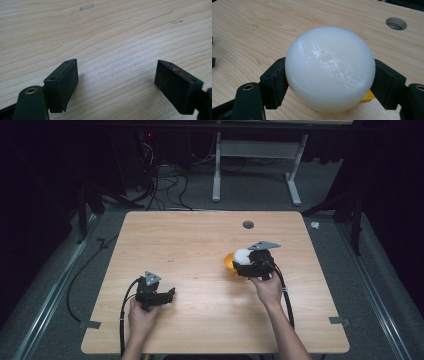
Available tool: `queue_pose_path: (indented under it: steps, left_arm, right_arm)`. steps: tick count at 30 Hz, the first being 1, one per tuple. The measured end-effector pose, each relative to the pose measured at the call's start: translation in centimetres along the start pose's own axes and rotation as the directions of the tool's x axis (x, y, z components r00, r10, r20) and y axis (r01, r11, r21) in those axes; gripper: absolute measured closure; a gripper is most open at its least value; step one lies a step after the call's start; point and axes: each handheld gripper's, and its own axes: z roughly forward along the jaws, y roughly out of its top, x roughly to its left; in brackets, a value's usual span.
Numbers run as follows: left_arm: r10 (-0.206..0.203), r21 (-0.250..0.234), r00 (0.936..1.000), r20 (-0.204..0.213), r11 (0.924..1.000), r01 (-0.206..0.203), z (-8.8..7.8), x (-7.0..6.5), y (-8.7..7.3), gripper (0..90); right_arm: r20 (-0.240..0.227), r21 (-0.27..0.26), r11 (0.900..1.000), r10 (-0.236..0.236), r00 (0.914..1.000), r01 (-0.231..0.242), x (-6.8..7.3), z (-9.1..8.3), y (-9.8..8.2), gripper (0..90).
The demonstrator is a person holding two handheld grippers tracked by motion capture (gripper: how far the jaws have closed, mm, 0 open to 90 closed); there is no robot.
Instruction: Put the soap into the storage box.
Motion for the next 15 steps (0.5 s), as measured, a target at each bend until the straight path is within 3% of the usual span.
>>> queue_pose_path:
  steps: [15]
  left_arm:
    - [-0.001,0.000,1.0000,0.001,1.0000,0.001,0.0,0.0,0.0,19.7]
  right_arm:
    - [0.019,0.039,0.999,-0.001,0.9998,0.000,-0.2,2.0,0.8,24.8]
